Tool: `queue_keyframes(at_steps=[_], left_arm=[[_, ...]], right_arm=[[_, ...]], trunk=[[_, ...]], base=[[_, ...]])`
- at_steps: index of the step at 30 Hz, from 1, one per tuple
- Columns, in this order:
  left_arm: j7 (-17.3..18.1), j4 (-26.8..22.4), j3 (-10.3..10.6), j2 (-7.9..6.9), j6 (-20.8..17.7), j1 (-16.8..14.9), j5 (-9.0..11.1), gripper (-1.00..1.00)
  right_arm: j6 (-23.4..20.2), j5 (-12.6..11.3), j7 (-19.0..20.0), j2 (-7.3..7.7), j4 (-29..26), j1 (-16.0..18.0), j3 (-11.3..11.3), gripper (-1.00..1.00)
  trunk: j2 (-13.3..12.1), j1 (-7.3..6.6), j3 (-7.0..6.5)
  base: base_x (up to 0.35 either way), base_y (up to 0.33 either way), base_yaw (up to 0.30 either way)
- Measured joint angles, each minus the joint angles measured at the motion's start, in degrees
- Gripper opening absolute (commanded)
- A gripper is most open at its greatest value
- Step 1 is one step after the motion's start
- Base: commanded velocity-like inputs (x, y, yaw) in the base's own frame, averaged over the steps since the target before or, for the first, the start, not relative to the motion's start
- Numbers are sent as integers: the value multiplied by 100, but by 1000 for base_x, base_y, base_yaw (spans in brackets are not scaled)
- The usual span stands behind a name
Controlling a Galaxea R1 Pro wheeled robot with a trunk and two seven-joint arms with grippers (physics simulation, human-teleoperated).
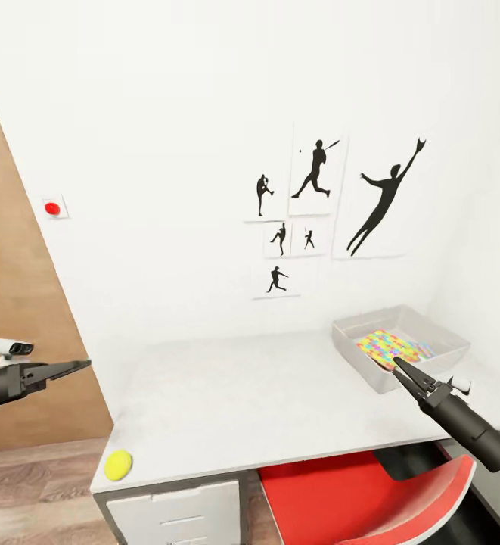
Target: Put all the toys in the child's room - the three board games (two on the bed and one on the table), the two jigsaw puzzles on the table, and the tennis ball on the table - inside the toy box on the table in the child's room.
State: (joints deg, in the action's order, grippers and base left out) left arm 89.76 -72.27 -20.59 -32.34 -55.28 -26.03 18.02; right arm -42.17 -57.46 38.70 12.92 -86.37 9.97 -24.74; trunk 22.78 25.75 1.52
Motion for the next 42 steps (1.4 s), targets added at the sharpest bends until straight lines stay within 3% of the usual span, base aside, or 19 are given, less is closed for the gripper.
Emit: queue_keyframes(at_steps=[14, 42], left_arm=[[0, 22, 1, 1, 8, -2, -10, 100], [1, 44, 10, 1, 17, -3, -15, 100]], right_arm=[[0, -1, -2, -2, 0, 0, 2, 100], [1, -1, -5, -8, -1, -1, 2, 100]], trunk=[[1, 0, -37], [1, 0, -40]], base=[[-7, 166, 247], [0, 268, 10]])
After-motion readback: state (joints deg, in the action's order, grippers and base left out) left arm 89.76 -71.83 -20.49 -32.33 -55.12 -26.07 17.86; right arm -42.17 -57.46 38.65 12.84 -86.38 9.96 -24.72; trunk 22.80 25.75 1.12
